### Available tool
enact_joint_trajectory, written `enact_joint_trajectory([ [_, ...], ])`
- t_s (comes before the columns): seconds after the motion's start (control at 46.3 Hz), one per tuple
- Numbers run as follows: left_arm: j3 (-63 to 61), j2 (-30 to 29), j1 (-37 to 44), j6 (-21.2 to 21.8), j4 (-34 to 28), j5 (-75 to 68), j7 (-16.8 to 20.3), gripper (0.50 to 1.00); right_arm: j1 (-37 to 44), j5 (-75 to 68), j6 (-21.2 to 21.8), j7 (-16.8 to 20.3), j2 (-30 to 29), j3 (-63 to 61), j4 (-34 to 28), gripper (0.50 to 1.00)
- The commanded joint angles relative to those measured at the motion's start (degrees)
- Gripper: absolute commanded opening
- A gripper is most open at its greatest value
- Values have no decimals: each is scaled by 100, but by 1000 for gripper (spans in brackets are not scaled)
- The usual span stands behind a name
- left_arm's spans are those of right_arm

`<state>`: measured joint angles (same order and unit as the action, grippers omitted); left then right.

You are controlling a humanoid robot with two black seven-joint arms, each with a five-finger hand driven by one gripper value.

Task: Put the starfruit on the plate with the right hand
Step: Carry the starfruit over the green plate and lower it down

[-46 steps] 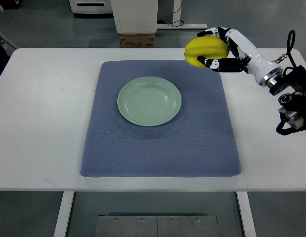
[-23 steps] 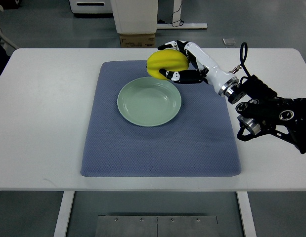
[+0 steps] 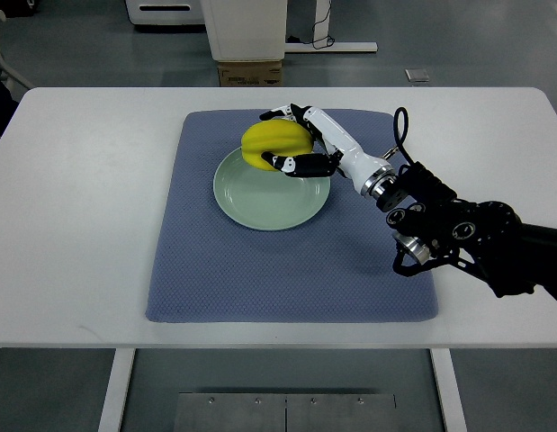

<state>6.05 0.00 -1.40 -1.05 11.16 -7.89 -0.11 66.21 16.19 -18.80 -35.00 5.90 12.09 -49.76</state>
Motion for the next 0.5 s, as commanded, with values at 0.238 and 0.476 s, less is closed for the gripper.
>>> enact_joint_trajectory([
  [0.238, 2, 0, -1, 0, 0, -2, 2, 1000, -56, 16, 52, 0, -432, 487, 590, 500],
  [0.476, 2, 0, -1, 0, 0, -2, -6, 1000, -144, 16, 96, 0, -519, 496, 731, 500],
])
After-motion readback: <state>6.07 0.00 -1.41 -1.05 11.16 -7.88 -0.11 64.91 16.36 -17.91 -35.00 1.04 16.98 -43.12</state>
